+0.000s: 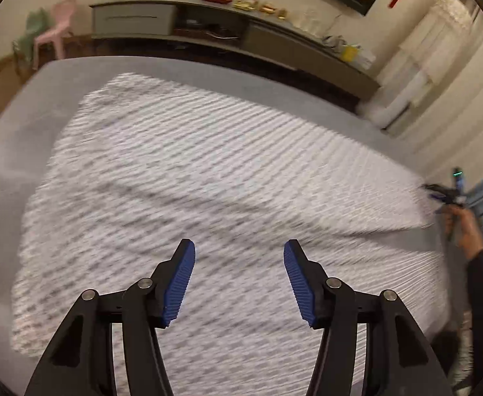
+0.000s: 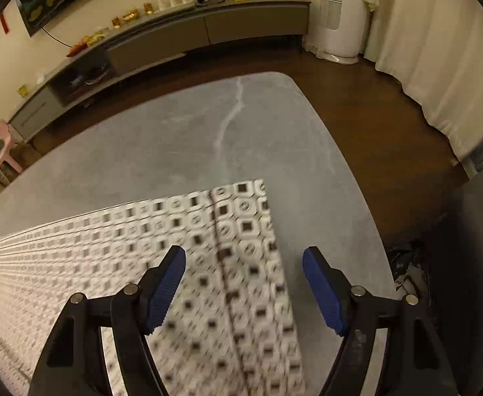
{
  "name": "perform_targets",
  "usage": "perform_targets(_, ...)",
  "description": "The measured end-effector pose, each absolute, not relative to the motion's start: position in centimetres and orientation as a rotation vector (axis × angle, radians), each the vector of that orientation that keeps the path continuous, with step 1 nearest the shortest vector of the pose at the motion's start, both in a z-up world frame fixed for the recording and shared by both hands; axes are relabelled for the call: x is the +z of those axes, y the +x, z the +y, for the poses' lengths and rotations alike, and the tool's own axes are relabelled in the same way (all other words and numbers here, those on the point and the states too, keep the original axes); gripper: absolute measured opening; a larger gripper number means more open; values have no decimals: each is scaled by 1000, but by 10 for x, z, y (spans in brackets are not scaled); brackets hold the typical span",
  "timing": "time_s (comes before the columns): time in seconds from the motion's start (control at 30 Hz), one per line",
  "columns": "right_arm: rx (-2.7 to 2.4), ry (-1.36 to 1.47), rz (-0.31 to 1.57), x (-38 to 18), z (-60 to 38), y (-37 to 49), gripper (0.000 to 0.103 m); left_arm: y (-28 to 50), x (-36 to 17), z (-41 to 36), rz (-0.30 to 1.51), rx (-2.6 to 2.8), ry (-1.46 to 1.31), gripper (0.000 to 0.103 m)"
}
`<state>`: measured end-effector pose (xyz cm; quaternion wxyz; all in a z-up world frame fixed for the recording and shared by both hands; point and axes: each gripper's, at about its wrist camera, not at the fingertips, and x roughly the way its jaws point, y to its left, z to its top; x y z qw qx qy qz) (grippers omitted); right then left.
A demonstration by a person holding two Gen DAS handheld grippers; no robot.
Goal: Fold clothes
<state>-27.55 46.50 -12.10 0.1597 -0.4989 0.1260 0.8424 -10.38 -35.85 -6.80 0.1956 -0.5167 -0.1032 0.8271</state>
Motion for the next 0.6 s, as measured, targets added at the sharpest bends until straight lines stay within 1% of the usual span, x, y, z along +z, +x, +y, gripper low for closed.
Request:
perform_targets(0.03,2398,-1419,322,-123,465,-276,72,-115,-67,-342,-339,2279,-1443,59)
perform_targets(0.1,2476,-1412,262,-117,455,-279,24,-139,-72,-313,-423,2227,-1457,60)
perform_targets(0.13,2505,-1407,213,-111,447,-278,9,-151,-74,-298,-464,2200,-1463,60)
perform_targets(0.2,2598,-1344,85,-89,425,-264,9,-169,-81,-276,-518,2172,-1468,60)
perform_targets(0.3,2921,-1131,-148,-29,367,-184,9,-191,-92,-248,-574,2151,-1471,60)
perform_targets(0.37,3028,-1093,-348,-13,332,-121,9,-205,-100,-229,-612,2136,-1472,60)
perform_targets(0.4,3034,-1111,-392,-13,322,-98,9,-211,-104,-221,-637,2129,-1471,60)
perform_targets(0.5,3025,-1151,-413,-24,310,-53,9,-218,-123,-213,-740,2106,-1468,60)
perform_targets(0.6,3012,-1134,-323,-31,308,-35,9,-224,-149,-201,-767,2088,-1503,60)
